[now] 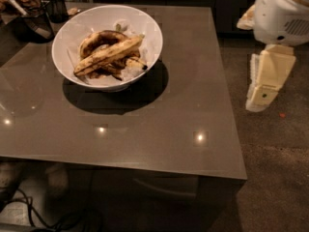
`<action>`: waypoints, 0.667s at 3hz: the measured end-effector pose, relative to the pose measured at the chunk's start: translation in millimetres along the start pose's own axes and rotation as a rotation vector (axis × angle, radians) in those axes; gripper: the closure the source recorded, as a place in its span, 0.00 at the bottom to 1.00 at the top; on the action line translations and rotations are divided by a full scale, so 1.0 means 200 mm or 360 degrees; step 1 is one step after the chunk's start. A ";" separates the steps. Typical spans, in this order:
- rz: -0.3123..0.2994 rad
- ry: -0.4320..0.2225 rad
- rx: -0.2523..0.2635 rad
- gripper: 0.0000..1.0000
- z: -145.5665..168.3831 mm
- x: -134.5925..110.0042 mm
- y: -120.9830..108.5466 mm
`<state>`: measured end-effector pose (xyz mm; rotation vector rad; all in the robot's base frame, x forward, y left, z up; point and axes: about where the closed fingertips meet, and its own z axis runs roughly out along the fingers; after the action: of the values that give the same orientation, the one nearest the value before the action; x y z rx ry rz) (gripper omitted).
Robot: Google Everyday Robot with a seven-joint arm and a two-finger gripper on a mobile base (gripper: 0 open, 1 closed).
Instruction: Pick banana from white bowl
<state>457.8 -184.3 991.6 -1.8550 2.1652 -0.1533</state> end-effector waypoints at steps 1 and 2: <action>-0.0145 0.0039 -0.0017 0.00 0.02 -0.15 -0.07; -0.0270 0.0016 0.0033 0.00 0.00 -0.30 -0.11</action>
Offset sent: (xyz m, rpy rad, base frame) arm 0.0312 0.0816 0.0176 -0.0918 -0.0370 0.2447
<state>486.0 -130.0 1005.1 -2.0288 2.0029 -0.2200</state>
